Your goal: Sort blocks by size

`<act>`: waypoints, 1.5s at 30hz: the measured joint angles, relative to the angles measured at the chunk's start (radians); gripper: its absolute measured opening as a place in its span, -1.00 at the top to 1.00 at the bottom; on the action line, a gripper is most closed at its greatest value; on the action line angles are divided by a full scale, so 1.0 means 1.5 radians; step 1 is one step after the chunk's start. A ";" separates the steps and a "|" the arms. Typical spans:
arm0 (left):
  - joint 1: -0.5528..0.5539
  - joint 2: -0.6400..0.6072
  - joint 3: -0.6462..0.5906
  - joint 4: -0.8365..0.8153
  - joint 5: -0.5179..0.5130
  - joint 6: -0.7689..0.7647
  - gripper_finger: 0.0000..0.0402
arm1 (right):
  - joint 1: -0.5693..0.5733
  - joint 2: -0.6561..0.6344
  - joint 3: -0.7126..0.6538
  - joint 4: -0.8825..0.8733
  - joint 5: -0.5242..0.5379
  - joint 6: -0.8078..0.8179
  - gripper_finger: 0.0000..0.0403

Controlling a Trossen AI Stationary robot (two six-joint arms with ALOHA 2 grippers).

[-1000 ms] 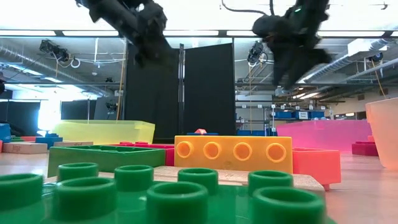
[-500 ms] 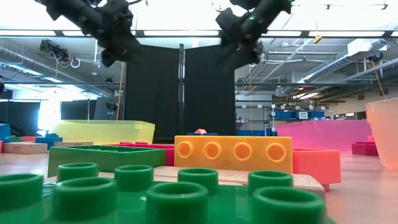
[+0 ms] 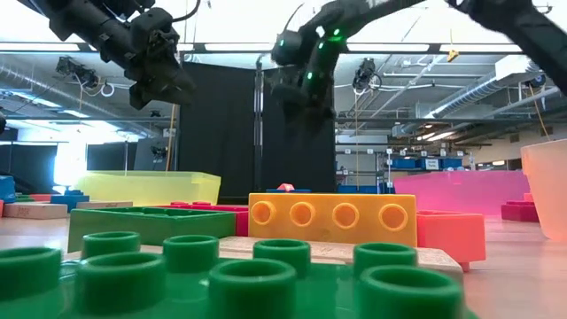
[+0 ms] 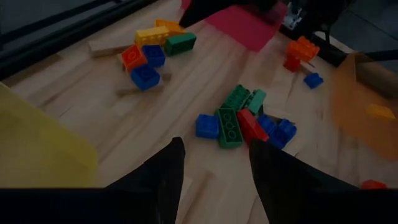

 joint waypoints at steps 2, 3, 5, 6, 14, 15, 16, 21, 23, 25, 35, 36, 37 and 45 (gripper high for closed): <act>0.000 0.000 0.000 0.000 0.001 0.000 0.06 | -0.007 0.027 0.017 -0.012 0.000 -0.001 -0.59; 0.000 0.000 0.000 0.000 0.001 -0.001 0.06 | -0.010 0.038 0.022 -0.015 0.000 -0.001 -0.57; 0.000 0.000 0.000 0.000 0.001 -0.001 0.06 | -0.014 0.056 0.026 -0.019 0.000 0.000 -0.53; 0.000 0.000 0.000 0.000 0.001 -0.001 0.06 | -0.015 0.065 0.026 -0.022 -0.001 0.000 -0.51; 0.000 0.000 0.000 -0.001 0.001 -0.010 0.06 | -0.017 0.114 0.026 -0.029 -0.006 0.009 -0.36; 0.000 0.000 0.000 -0.001 0.001 -0.015 0.06 | -0.017 0.119 0.026 -0.029 -0.005 0.011 -0.35; 0.000 0.000 0.000 -0.001 0.001 -0.017 0.06 | -0.017 0.122 0.026 -0.029 -0.004 0.013 -0.34; 0.000 0.000 0.000 -0.001 0.001 -0.020 0.06 | -0.018 0.133 0.025 -0.006 -0.011 0.013 -0.34; 0.000 0.000 0.000 -0.001 0.001 -0.022 0.06 | -0.018 0.138 0.025 -0.001 -0.011 0.014 -0.33; 0.000 0.000 0.000 -0.002 0.005 -0.025 0.06 | -0.018 0.141 0.025 -0.007 -0.012 0.014 -0.30; 0.000 0.000 0.001 -0.002 0.019 -0.036 0.06 | -0.018 0.141 0.016 0.006 -0.016 0.013 0.11; 0.000 0.000 0.001 -0.002 0.022 -0.036 0.06 | -0.018 0.141 0.016 0.006 -0.016 0.014 0.17; 0.000 0.000 0.001 -0.002 0.023 -0.036 0.06 | -0.018 0.141 0.016 0.005 -0.016 0.017 0.23; 0.000 0.000 0.001 -0.002 0.024 -0.038 0.06 | -0.017 0.127 0.018 -0.027 -0.017 0.032 0.30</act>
